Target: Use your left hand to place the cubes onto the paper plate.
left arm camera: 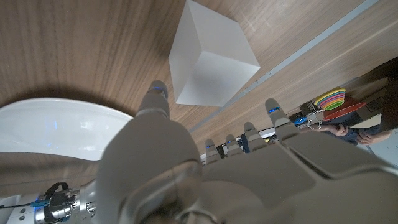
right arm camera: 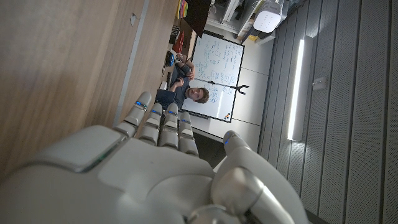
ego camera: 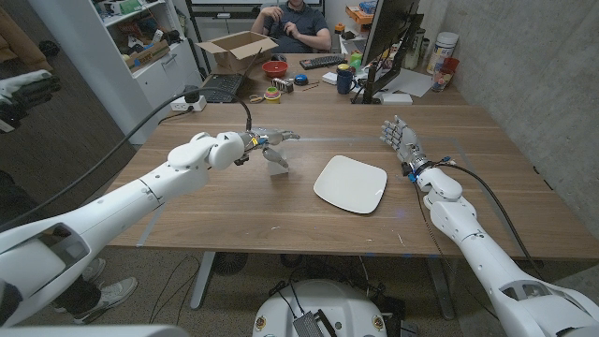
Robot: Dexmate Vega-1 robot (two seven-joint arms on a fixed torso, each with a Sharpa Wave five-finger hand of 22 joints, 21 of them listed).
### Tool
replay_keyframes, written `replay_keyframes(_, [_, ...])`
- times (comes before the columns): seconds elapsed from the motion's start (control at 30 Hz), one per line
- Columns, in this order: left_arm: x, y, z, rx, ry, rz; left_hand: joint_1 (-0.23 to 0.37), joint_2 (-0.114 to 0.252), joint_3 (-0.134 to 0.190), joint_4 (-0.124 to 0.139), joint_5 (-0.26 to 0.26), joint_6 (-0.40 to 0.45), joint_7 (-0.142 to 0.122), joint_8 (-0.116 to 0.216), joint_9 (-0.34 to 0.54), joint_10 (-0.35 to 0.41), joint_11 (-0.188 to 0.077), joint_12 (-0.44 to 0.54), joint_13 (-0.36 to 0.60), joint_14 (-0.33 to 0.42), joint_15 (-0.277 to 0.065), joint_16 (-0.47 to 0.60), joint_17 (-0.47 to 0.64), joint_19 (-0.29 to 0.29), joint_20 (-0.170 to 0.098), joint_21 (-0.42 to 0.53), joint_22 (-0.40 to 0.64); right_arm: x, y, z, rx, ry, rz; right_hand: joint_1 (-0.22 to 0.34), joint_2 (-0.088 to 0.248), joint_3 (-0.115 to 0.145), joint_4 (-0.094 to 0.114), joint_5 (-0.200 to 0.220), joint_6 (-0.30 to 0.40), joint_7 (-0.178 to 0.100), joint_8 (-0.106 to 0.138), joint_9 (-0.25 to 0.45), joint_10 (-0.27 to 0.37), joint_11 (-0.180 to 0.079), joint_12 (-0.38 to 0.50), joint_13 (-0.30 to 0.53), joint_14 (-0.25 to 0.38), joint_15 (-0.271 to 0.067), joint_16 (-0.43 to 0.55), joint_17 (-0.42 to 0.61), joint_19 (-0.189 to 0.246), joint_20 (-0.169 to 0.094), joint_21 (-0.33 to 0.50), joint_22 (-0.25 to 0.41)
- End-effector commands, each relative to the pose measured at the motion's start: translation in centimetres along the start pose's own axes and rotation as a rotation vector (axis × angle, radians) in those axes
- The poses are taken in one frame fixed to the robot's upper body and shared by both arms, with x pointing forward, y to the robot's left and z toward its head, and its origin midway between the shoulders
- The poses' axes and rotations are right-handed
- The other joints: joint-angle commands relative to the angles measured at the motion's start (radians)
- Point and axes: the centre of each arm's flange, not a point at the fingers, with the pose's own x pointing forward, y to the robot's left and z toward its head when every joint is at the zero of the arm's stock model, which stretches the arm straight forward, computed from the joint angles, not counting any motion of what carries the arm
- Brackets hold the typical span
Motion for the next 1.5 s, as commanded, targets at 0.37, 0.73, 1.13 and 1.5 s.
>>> replay_keyframes(0.37, [0.68, 0.00, 0.65, 0.036, -0.013, -0.102, 0.062, 0.028, 0.025, -0.004, -0.025, 0.020, -0.004, 0.012, 0.001, 0.034, 0.004, 0.010, 0.004, 0.060, -0.008, 0.016, 0.005, 0.082, 0.001, 0.035, 0.006, -0.08, -0.10, -0.10, 0.003, -0.004, 0.001, -0.011, 0.000, 0.001, 0.008, 0.005, 0.003, 0.005, 0.007, 0.003, 0.004, 0.005, 0.003, 0.002, 0.006, 0.007, 0.003, 0.004, 0.006, 0.009, -0.003, 0.003])
replay_keyframes(0.73, [0.74, 0.08, 0.77, 0.058, -0.013, -0.091, 0.171, 0.062, 0.050, -0.013, -0.075, 0.077, -0.004, 0.030, -0.001, 0.061, 0.018, 0.000, 0.004, 0.137, -0.049, 0.016, 0.014, 0.290, -0.079, 0.114, 0.000, -0.09, -0.19, -0.10, 0.006, -0.007, 0.000, -0.014, 0.000, -0.001, 0.009, 0.005, 0.003, 0.007, 0.007, 0.003, 0.005, 0.004, 0.003, 0.002, 0.006, 0.009, 0.003, 0.004, 0.006, 0.011, -0.006, 0.003])
replay_keyframes(1.13, [0.78, 0.09, 0.83, 0.059, -0.004, -0.065, 0.320, 0.102, 0.094, -0.028, -0.106, 0.140, -0.003, 0.046, -0.003, 0.091, 0.023, -0.005, 0.004, 0.190, -0.073, 0.014, 0.023, 0.452, -0.187, 0.184, -0.008, -0.13, -0.27, -0.08, 0.005, -0.008, -0.002, -0.019, -0.002, -0.003, 0.012, 0.005, 0.004, 0.008, 0.007, 0.003, 0.006, 0.006, 0.004, 0.002, 0.007, 0.012, 0.003, 0.004, 0.008, 0.014, -0.008, 0.003])
replay_keyframes(1.5, [0.82, 0.14, 0.73, 0.051, 0.016, -0.069, 0.418, 0.096, 0.096, -0.011, -0.122, 0.287, -0.004, 0.085, -0.003, 0.265, -0.006, 0.031, 0.006, 0.394, -0.142, 0.063, 0.037, 0.593, -0.250, 0.281, -0.009, -0.15, -0.22, 0.02, 0.004, -0.021, -0.007, -0.025, -0.004, -0.006, 0.015, 0.005, 0.004, 0.005, 0.007, 0.003, 0.005, 0.005, 0.003, 0.002, 0.010, 0.012, 0.004, 0.005, 0.011, 0.013, -0.009, 0.004])
